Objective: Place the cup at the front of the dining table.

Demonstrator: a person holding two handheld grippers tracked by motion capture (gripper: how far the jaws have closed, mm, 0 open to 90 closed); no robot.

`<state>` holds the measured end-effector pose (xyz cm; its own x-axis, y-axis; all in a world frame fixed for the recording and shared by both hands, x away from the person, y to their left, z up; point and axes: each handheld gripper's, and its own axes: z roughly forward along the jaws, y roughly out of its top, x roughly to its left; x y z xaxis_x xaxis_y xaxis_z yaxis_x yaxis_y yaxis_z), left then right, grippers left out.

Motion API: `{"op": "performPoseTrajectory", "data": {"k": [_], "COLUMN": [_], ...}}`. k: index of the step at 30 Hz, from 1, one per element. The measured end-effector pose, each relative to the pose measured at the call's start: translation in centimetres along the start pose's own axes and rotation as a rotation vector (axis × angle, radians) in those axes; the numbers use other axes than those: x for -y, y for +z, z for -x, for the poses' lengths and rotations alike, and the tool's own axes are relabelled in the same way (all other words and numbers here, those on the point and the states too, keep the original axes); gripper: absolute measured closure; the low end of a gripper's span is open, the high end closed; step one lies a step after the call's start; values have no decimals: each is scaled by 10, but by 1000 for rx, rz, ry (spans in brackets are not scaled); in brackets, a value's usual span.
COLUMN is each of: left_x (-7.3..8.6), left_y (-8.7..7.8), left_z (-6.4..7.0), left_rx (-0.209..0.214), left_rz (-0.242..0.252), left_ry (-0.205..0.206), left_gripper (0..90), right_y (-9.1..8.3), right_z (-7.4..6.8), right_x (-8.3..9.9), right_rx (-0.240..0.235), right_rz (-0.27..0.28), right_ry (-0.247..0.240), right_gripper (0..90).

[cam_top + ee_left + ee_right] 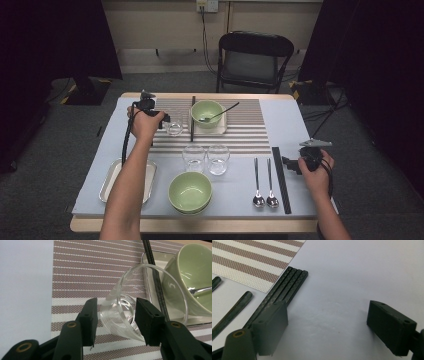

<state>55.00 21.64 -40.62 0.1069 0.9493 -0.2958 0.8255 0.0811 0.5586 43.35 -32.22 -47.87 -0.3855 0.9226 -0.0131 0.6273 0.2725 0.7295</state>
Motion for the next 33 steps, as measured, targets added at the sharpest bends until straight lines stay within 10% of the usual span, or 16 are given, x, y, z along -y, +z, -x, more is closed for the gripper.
{"op": "performPoseTrajectory", "data": {"k": [33], "left_x": [0], "left_y": [-12], "left_z": [-11], "left_rx": [36], "left_rz": [3], "left_ry": [5], "left_gripper": [294], "right_y": [0], "right_z": [0], "right_x": [0], "right_rx": [-5], "right_rz": [1], "right_ry": [1], "right_gripper": [163]}}
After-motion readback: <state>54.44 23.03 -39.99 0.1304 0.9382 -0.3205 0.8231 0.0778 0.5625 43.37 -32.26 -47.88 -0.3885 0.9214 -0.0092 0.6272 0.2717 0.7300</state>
